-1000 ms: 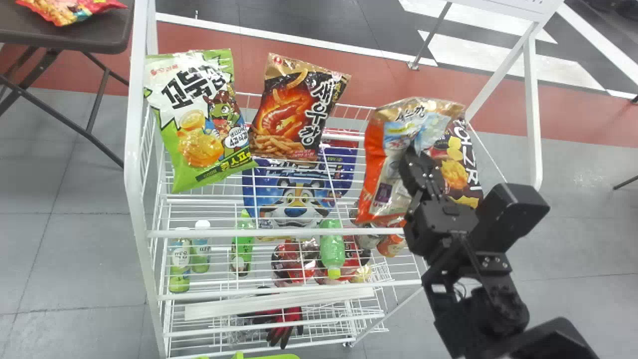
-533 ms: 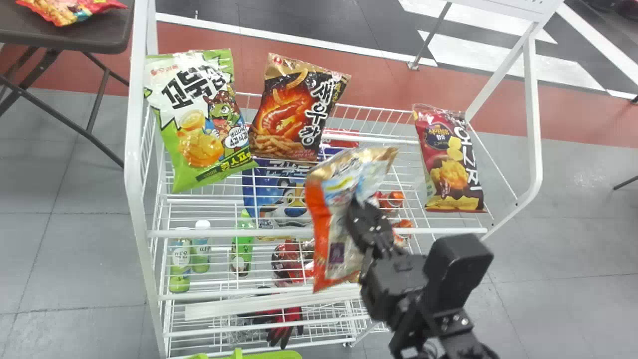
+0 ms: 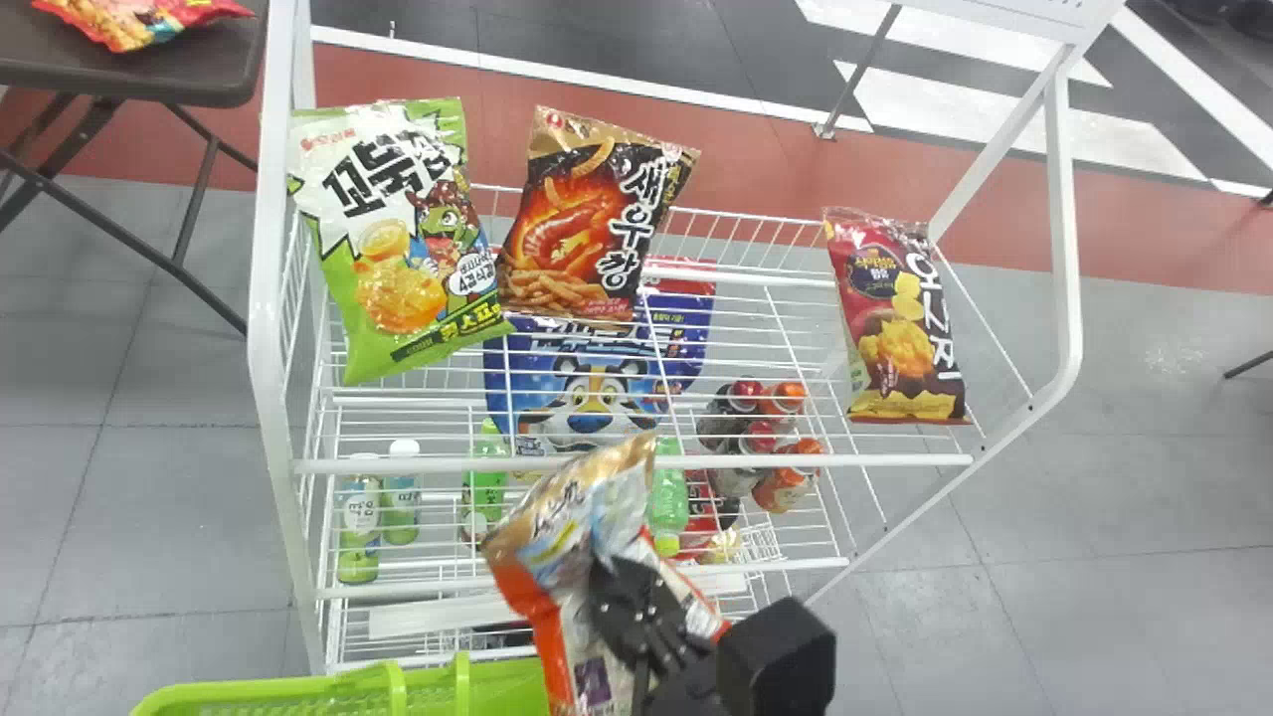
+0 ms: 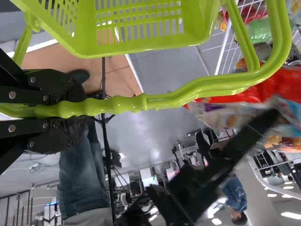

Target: Hold basket handle with left hand then pick Saewookkang with right hand and place into basket

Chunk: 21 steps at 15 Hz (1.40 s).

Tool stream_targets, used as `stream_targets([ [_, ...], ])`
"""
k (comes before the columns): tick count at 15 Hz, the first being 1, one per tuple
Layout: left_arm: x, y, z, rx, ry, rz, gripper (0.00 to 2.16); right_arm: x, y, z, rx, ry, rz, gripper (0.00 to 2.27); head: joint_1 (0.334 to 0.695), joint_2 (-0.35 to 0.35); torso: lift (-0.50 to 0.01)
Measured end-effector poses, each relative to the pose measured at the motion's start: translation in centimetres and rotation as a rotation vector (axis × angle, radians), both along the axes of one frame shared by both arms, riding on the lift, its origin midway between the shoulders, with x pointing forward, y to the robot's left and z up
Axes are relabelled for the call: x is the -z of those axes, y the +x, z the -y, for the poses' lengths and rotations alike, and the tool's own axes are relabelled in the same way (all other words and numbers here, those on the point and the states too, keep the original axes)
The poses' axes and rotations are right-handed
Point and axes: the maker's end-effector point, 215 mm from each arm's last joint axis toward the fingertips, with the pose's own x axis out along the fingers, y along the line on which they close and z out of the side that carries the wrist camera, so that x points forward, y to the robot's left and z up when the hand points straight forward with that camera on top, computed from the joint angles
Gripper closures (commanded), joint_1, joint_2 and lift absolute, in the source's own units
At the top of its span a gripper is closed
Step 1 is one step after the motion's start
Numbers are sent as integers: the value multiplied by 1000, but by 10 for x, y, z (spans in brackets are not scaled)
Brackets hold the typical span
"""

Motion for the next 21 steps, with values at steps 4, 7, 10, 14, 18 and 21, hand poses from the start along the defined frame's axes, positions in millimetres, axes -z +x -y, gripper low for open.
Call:
stream_targets([
  [4, 0, 8, -2, -8, 7, 12, 1875, 36, -36, -7, -62, -64, -127, 2074, 695, -350, -19],
  [7, 1, 10, -2, -11, 10, 13, 1875, 59, -64, -12, -107, -88, -228, 2074, 695, -350, -19],
  [10, 0, 10, -1, -13, 7, 11, 1875, 67, -75, -24, -135, -60, -275, 2074, 695, -350, -19],
  [14, -1, 8, 1, -10, 6, 7, 1875, 73, -86, -42, -169, -31, -322, 2074, 695, -350, -19],
  [18, -2, 6, 4, -4, 3, 3, 1875, 79, -96, -66, -213, -10, -347, 2074, 695, -350, -19],
  [21, -2, 1, 5, 0, 2, -2, 1875, 90, -105, -81, -248, 9, -396, 846, 695, -350, -19],
])
